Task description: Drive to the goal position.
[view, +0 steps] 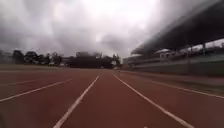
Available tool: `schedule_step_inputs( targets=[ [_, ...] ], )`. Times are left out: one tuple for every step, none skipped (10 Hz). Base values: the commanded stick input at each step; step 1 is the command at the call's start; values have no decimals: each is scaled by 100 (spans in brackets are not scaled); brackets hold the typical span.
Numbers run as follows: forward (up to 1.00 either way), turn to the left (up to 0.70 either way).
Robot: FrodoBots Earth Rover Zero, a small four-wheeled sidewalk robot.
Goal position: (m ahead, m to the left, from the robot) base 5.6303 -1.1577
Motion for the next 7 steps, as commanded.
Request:
schedule_step_inputs(
  targets=[
    [67, 0],
    [67, 0],
    [67, 0],
    [67, 0],
    [67, 0],
    [67, 0],
    [67, 0]
  ],
)
